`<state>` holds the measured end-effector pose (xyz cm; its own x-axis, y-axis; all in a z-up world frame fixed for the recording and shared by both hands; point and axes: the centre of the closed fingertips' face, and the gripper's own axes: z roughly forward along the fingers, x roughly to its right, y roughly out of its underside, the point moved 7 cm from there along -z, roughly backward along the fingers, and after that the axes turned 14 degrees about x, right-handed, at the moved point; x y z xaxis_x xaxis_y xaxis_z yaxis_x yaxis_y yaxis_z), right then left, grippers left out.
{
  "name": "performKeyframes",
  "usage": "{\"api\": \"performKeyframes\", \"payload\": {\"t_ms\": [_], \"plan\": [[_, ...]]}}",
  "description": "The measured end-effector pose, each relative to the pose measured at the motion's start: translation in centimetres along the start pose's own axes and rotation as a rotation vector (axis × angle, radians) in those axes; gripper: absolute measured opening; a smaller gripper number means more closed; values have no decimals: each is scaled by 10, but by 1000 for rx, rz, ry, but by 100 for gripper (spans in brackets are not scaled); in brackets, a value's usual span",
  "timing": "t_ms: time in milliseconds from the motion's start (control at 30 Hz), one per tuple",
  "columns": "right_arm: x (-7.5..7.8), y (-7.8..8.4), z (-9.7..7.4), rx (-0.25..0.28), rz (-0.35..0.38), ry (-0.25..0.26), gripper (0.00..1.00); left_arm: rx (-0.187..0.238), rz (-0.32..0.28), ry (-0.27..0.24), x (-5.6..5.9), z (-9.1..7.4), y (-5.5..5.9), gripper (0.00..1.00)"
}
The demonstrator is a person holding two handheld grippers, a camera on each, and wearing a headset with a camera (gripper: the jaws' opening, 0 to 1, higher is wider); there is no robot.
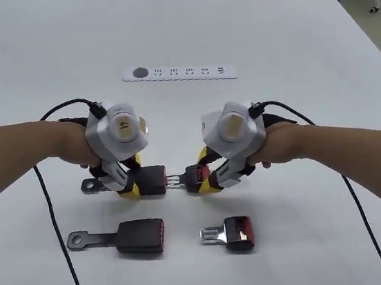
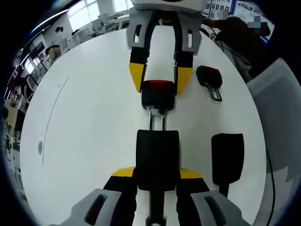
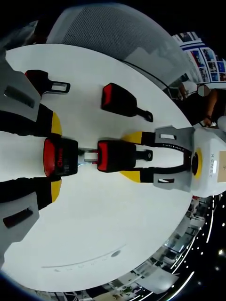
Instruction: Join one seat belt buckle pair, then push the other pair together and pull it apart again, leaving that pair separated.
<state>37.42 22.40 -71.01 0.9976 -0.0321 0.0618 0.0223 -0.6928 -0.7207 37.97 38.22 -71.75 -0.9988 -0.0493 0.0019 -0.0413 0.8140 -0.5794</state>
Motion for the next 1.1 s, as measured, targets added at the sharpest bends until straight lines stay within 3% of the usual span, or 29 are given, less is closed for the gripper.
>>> {"api": "performKeyframes", "payload": {"t_ms": [233, 1100], "plan": [[-2, -9, 10, 20, -17, -1, 29, 3, 5, 4, 0, 0, 0, 32], [-3, -10, 11, 32, -13, 22, 27, -10, 9, 10, 2, 1, -2, 32]]}}
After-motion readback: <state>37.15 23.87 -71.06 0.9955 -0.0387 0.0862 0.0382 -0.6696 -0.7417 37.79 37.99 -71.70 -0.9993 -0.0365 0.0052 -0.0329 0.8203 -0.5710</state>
